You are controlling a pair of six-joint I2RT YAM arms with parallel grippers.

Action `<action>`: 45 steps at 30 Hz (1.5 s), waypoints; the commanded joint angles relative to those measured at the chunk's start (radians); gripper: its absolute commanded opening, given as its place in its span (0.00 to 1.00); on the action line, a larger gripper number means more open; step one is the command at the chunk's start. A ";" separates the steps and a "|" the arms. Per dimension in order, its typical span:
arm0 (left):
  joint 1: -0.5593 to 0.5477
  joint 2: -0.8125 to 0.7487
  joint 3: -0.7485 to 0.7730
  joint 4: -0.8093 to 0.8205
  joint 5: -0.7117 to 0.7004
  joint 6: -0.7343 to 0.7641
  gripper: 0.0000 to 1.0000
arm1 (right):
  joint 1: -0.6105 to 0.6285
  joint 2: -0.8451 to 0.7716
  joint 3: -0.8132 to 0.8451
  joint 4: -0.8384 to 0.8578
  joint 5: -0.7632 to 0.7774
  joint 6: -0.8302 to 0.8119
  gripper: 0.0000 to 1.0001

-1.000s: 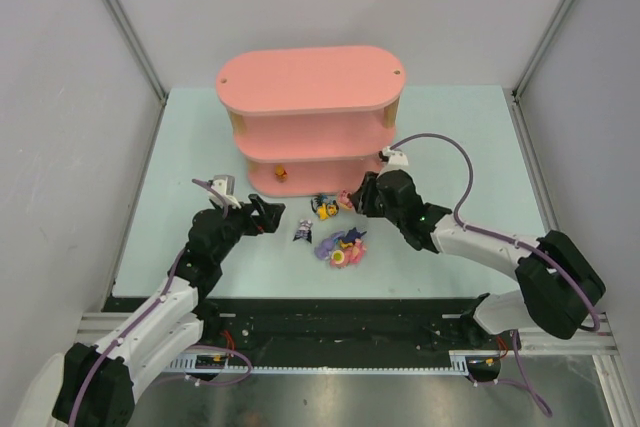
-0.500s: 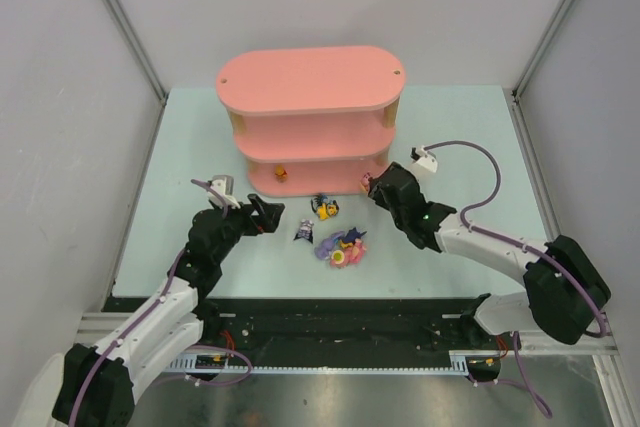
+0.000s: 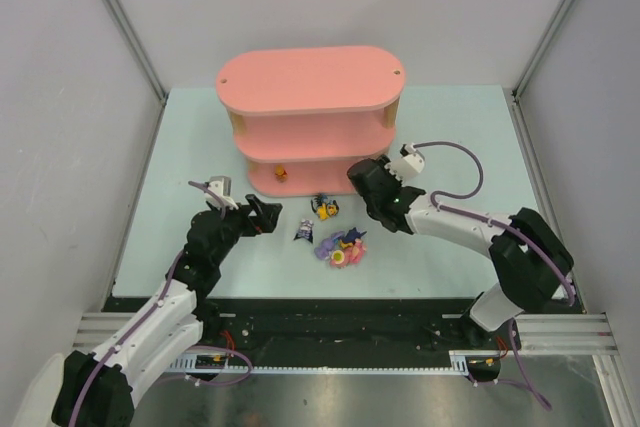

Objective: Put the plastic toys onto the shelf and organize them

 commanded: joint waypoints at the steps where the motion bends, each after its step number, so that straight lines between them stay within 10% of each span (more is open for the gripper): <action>1: -0.005 -0.005 0.024 -0.002 -0.018 -0.020 1.00 | 0.021 0.058 0.102 -0.084 0.113 0.157 0.00; 45: -0.005 -0.021 0.045 -0.027 -0.055 -0.002 1.00 | 0.055 0.370 0.335 -0.152 0.159 0.300 0.00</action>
